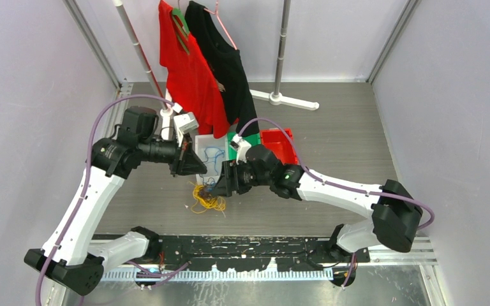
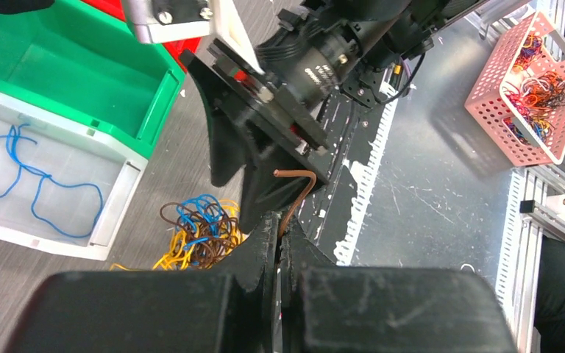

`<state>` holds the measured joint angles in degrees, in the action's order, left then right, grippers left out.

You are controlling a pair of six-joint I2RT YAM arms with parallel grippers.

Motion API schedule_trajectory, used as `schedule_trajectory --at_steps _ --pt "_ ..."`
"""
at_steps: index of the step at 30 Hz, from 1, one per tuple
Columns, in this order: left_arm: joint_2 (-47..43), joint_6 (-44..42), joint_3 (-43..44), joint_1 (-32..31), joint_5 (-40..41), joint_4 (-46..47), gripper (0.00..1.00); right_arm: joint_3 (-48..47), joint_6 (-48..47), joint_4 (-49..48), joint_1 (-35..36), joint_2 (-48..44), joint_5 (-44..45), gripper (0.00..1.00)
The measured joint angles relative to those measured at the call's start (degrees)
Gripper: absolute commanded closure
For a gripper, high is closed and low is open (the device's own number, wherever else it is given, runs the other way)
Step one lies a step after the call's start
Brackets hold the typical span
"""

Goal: Untangle the cables

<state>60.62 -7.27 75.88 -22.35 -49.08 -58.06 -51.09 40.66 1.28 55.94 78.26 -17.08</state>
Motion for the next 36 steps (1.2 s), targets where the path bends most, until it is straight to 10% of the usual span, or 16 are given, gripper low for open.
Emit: schedule_trajectory --at_steps 36 --pt "2.0 3.9 9.8 0.0 1.1 -1.8 1.0 -0.3 6.6 -15.8 3.6 9.1 7.0 0.34"
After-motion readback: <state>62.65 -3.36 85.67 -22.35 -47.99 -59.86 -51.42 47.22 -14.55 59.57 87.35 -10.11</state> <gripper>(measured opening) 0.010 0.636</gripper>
